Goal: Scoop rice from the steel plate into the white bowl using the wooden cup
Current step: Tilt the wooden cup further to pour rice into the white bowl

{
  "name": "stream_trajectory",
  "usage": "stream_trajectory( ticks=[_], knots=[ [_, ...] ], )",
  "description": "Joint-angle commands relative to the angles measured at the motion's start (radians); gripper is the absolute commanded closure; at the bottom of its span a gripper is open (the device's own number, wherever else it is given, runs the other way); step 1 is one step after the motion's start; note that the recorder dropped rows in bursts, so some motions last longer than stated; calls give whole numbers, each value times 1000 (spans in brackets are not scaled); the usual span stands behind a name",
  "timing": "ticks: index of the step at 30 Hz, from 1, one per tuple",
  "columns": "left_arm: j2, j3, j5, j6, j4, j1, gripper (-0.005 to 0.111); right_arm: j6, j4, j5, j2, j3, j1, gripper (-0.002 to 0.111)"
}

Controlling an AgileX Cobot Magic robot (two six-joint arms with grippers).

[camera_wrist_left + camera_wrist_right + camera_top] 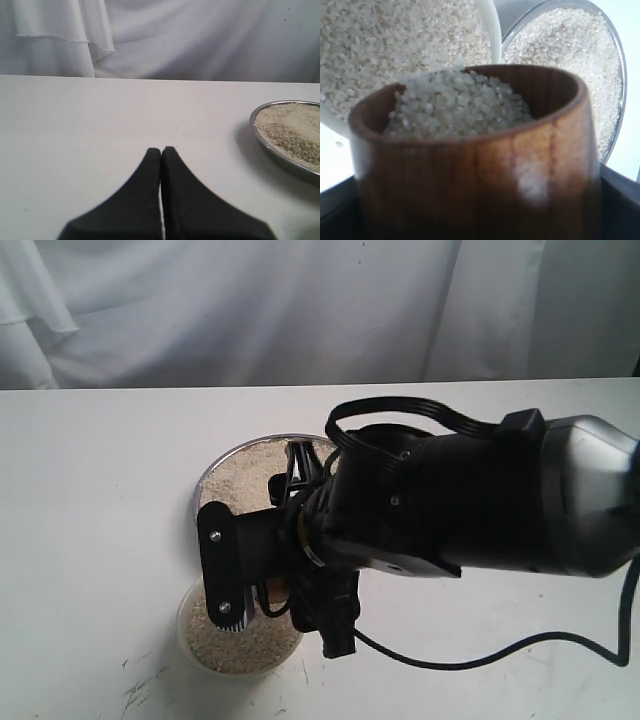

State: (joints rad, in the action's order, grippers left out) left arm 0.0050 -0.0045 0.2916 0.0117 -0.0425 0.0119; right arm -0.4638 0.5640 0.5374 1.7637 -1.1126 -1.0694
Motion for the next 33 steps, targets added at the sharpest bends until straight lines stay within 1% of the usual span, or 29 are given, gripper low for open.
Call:
stream_trajectory(
  ticks=[1, 8, 16, 27, 33],
  knots=[
    [-5, 5, -6, -3, -1, -2, 107, -19, 3, 26, 2, -13, -7, 108],
    [-5, 5, -6, -3, -1, -2, 107, -39, 8, 43, 40, -16, -7, 108],
    [-5, 5, -6, -3, -1, -2, 107, -39, 8, 85, 79, -70, -7, 108],
    [-5, 5, -6, -3, -1, -2, 107, -64, 51, 109, 83, -73, -17, 108],
    [-5, 5, -6, -3, -1, -2, 107, -64, 58, 127, 94, -118, -18, 108]
  ],
)
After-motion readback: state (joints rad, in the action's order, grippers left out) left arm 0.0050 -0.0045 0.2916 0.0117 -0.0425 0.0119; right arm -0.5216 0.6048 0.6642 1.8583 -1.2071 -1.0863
